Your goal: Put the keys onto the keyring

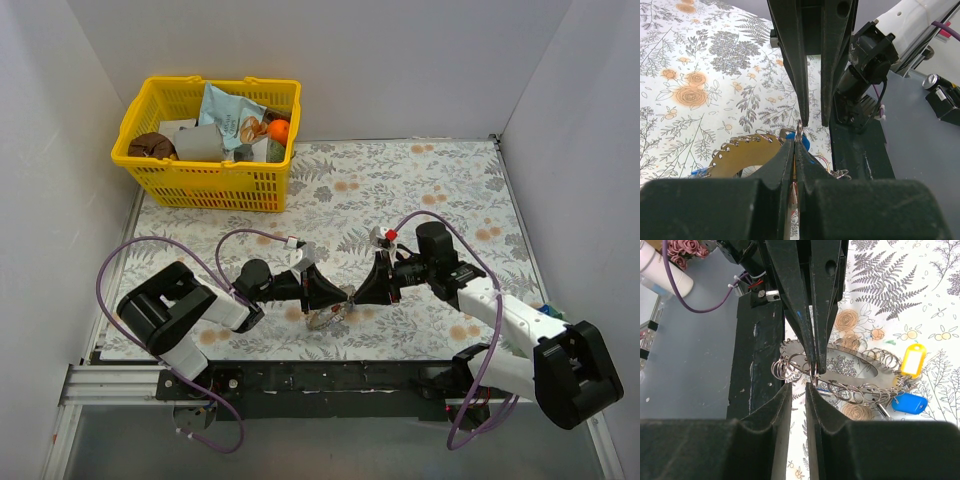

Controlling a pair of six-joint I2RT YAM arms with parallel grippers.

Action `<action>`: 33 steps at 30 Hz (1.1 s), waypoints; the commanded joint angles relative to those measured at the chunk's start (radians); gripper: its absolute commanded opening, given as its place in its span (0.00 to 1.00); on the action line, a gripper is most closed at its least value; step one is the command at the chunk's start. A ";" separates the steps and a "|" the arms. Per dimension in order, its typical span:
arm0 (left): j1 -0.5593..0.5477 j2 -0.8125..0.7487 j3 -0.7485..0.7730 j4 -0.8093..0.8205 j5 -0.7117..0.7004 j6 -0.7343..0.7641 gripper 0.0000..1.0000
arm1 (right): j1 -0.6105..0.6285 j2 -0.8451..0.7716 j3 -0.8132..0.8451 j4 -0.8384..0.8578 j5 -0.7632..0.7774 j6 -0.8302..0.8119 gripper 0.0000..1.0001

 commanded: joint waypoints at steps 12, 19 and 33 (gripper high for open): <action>0.001 -0.043 0.023 0.518 0.013 -0.007 0.00 | 0.016 0.031 -0.003 0.026 -0.006 -0.013 0.01; 0.001 -0.043 0.025 0.519 0.007 -0.003 0.00 | 0.016 0.015 -0.003 -0.007 0.037 -0.014 0.01; 0.001 -0.047 0.027 0.524 0.004 -0.003 0.00 | 0.016 0.010 -0.034 -0.009 0.049 -0.005 0.01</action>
